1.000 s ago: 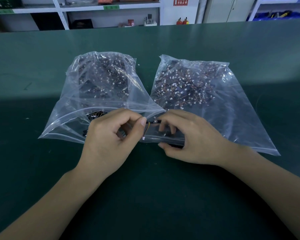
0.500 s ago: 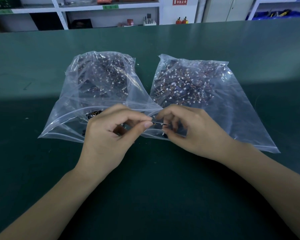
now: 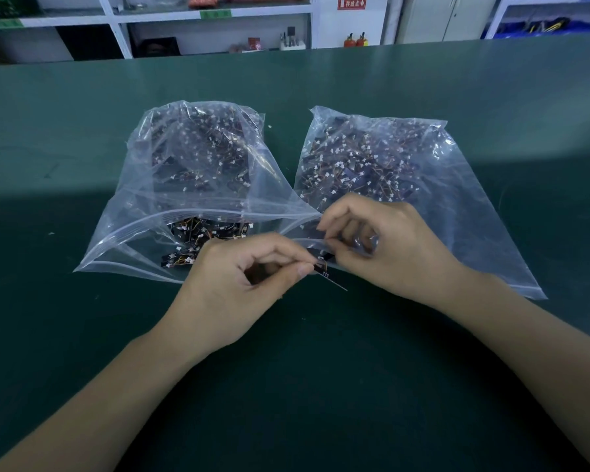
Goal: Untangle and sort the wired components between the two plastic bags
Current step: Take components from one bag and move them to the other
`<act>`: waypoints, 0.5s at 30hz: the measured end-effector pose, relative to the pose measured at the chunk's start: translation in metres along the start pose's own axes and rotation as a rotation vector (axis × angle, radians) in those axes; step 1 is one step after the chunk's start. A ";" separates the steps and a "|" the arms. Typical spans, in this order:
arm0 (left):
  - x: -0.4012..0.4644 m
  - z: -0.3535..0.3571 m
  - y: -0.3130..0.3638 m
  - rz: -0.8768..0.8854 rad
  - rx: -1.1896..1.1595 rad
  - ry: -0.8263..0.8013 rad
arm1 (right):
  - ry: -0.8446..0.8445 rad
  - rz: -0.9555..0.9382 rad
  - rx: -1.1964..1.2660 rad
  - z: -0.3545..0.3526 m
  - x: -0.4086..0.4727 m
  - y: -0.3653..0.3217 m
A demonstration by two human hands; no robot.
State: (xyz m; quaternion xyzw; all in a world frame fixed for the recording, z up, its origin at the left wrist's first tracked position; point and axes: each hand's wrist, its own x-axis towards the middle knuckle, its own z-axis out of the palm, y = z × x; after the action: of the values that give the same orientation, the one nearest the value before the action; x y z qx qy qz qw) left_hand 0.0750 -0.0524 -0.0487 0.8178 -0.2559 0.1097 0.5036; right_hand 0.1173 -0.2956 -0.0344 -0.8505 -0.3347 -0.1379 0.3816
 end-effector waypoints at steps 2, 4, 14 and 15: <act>0.000 0.002 -0.002 -0.013 0.009 -0.009 | 0.008 -0.014 -0.015 0.000 0.000 -0.001; 0.000 0.002 -0.002 -0.025 0.015 0.018 | 0.012 -0.031 -0.039 0.001 -0.001 -0.002; 0.003 -0.002 0.006 0.151 0.631 0.128 | 0.028 -0.097 -0.069 0.001 0.000 -0.004; 0.002 -0.002 0.007 0.161 0.711 0.114 | 0.027 -0.096 -0.068 0.001 0.000 -0.004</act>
State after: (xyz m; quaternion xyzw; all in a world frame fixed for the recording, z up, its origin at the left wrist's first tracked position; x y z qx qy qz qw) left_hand 0.0732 -0.0541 -0.0416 0.9116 -0.2366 0.2764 0.1915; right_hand 0.1140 -0.2927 -0.0331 -0.8441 -0.3650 -0.1787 0.3497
